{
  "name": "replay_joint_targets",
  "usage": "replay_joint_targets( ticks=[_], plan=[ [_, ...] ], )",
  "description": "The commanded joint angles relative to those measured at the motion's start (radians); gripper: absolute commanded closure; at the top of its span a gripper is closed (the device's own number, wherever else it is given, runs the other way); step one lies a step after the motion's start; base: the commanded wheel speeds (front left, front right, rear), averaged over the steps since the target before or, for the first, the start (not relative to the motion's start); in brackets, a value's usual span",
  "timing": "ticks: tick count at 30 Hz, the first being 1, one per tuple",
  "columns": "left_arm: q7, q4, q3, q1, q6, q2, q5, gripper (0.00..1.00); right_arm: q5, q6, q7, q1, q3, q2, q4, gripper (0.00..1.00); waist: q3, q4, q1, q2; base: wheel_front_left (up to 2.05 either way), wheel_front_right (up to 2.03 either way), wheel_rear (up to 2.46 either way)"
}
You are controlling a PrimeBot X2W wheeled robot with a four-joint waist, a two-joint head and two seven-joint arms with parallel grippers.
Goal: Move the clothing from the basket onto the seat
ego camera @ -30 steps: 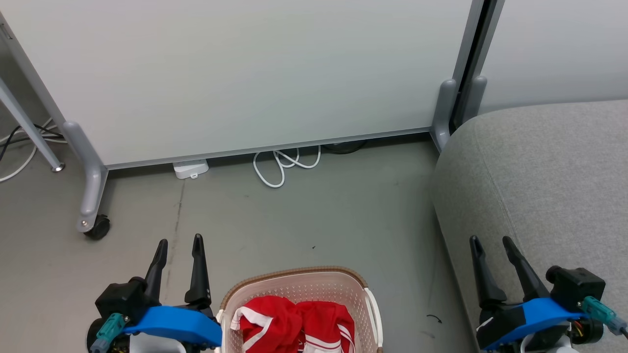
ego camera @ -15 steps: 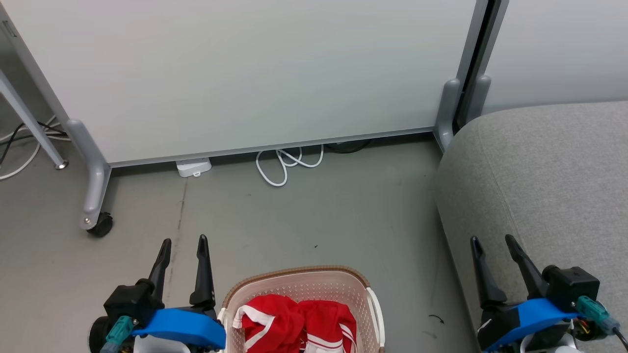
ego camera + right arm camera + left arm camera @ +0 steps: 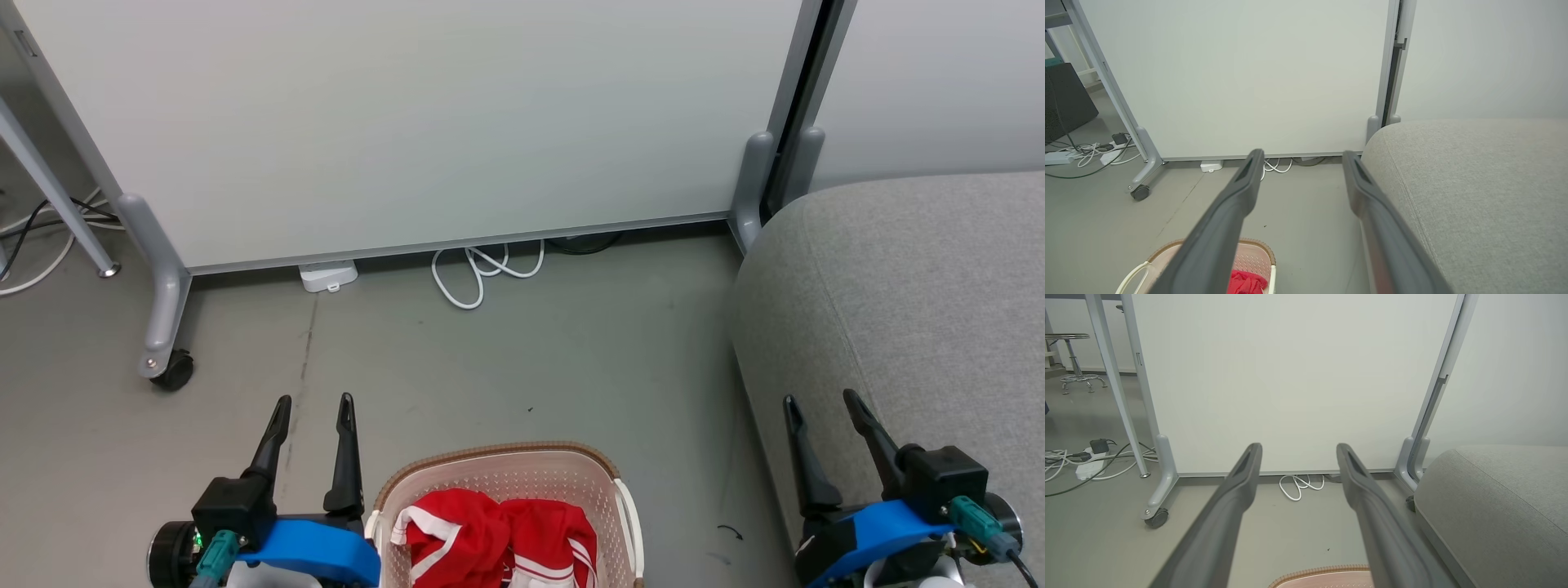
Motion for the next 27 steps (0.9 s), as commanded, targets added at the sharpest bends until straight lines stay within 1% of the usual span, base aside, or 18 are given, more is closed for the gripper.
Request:
replay_joint_targets(
  ticks=[1, 5, 22, 27],
  plan=[
    [-0.010, 0.002, -0.002, -0.010, -0.001, 0.000, 0.020, 0.00, -0.021, 0.002, -0.009, -0.013, 0.002, -0.007, 0.001, 0.00, 0.000, -0.001, 0.0000, 0.0000, 0.00, 0.00, 0.00],
    [-0.018, 0.008, -0.004, -0.009, 0.003, -0.001, 0.044, 0.00, -0.045, 0.002, -0.016, -0.014, 0.002, -0.007, 0.005, 0.00, -0.001, -0.002, 0.0000, 0.0000, 0.00, 0.00, 0.00],
    [-0.017, 0.018, 0.002, -0.012, -0.001, -0.003, 0.032, 0.00, -0.023, 0.002, -0.026, -0.019, 0.002, -0.007, 0.013, 0.00, 0.001, -0.005, 0.0000, 0.0000, 0.00, 0.00, 0.00],
    [-0.017, 0.026, 0.004, -0.017, -0.001, -0.003, 0.035, 0.00, -0.019, 0.002, -0.026, -0.030, 0.017, -0.007, 0.006, 0.00, 0.019, -0.024, 0.0000, 0.0000, 0.00, 0.00, 0.00]
  ],
)
